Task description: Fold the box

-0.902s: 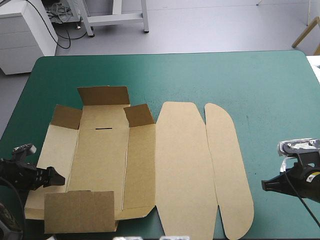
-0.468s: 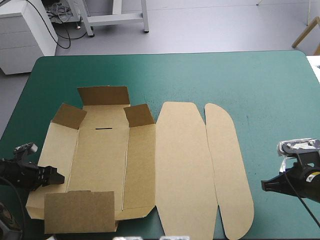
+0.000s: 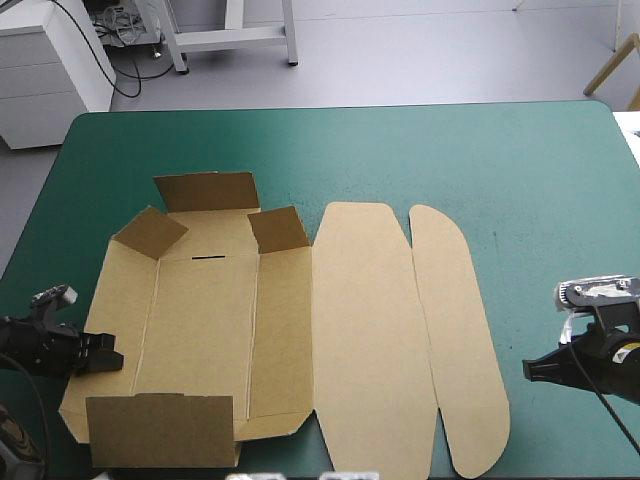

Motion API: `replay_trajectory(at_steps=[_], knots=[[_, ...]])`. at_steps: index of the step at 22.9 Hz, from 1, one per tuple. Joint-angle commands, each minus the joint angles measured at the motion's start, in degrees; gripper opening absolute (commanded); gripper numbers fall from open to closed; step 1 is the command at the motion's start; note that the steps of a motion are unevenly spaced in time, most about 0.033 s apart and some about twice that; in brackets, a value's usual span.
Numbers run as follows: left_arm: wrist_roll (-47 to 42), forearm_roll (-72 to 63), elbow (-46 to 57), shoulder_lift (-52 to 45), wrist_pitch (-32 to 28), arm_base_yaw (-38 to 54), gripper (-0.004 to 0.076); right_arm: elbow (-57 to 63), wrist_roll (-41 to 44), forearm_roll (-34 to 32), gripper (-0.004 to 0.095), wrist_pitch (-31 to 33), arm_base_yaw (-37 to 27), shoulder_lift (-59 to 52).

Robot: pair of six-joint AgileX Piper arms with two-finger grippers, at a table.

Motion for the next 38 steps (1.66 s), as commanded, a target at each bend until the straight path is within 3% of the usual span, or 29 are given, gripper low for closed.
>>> replay_trajectory(at_steps=[1,5,9,18,23,32,38], knots=[[-0.8,4.5,-0.9,-1.2,4.5,-0.2,-0.0009,-1.4,-0.4,0.6,-0.0019,-2.5,-0.3,0.0],[-0.7,4.3,-0.9,-1.2,4.5,-0.5,-0.0009,-1.4,-0.4,0.6,-0.0019,-2.7,-0.3,0.0],[-4.5,4.2,-5.4,-1.2,4.5,-7.1,-0.0010,-1.4,-0.4,0.6,-0.0019,-2.7,-0.3,0.0],[-10.3,10.2,-34.0,0.9,4.4,-30.4,-0.0010,-1.4,-0.4,1.4,-0.0019,-2.5,-0.3,0.1],[-14.2,24.5,-44.4,3.6,3.1,-44.5,-0.0010,-1.4,-0.4,1.6,-0.0019,-1.8,-0.3,0.1],[-14.1,44.8,-47.4,4.9,-9.9,-65.7,-0.0010,-1.4,-0.4,1.6,-0.0019,-0.5,-0.3,0.1],[-11.4,48.3,-47.4,5.0,-20.7,-74.6,-0.0010,-1.4,-0.3,1.6,-0.0020,0.1,-0.3,0.1]])
